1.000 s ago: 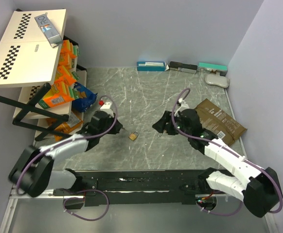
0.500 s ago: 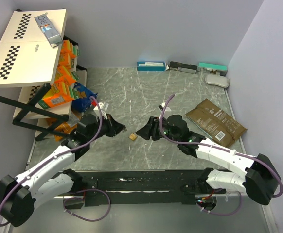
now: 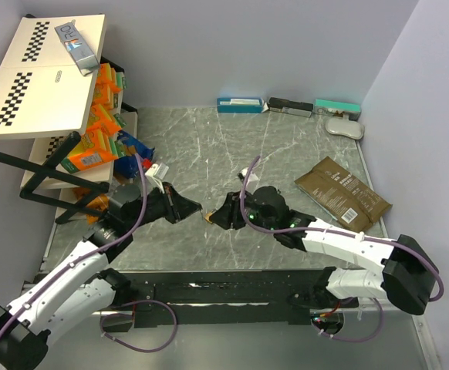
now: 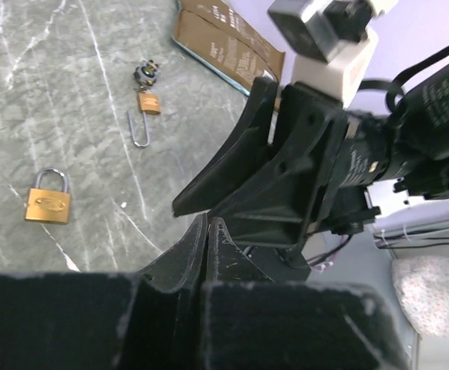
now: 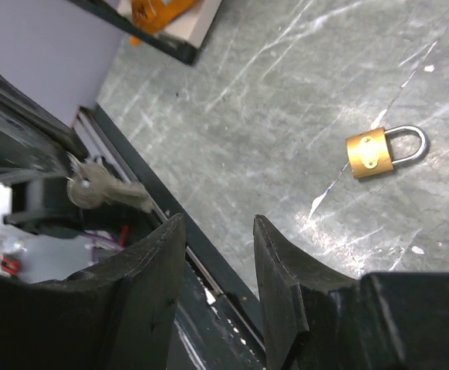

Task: Unlock with the key

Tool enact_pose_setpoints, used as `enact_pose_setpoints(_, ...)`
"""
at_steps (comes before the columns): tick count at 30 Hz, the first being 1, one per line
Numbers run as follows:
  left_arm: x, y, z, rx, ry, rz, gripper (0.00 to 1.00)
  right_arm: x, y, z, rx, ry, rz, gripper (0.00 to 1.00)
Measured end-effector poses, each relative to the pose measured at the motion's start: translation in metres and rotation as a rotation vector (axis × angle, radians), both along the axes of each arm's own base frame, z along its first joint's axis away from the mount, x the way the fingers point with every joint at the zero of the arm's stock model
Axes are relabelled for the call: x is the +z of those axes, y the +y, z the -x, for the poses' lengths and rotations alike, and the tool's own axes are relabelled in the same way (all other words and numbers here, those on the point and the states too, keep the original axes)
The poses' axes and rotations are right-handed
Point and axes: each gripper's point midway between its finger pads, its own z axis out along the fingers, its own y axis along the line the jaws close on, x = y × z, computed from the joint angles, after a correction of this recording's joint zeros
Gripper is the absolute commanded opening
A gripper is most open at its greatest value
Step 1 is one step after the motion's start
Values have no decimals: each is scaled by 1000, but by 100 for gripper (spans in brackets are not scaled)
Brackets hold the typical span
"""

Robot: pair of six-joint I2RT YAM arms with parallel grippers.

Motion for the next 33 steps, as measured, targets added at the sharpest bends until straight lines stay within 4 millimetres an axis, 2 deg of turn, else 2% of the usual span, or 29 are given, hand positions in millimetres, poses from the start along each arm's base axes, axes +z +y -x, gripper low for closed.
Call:
enact_pose_setpoints(10,8,2,12,-14,62,15,1,6,13,11,21,-92,29,48)
enact_pose_setpoints(18,7,3,16,-17,103,14,1,29,18,13,52,-176,-37,44)
enact_pose_setpoints(25,17,1,20,-27,123,36,1,51,21,23,94,-263,-95,42)
enact_pose_setpoints(33,22,0,25,-44,145,63,1,57,28,35,159,-302,-112,42)
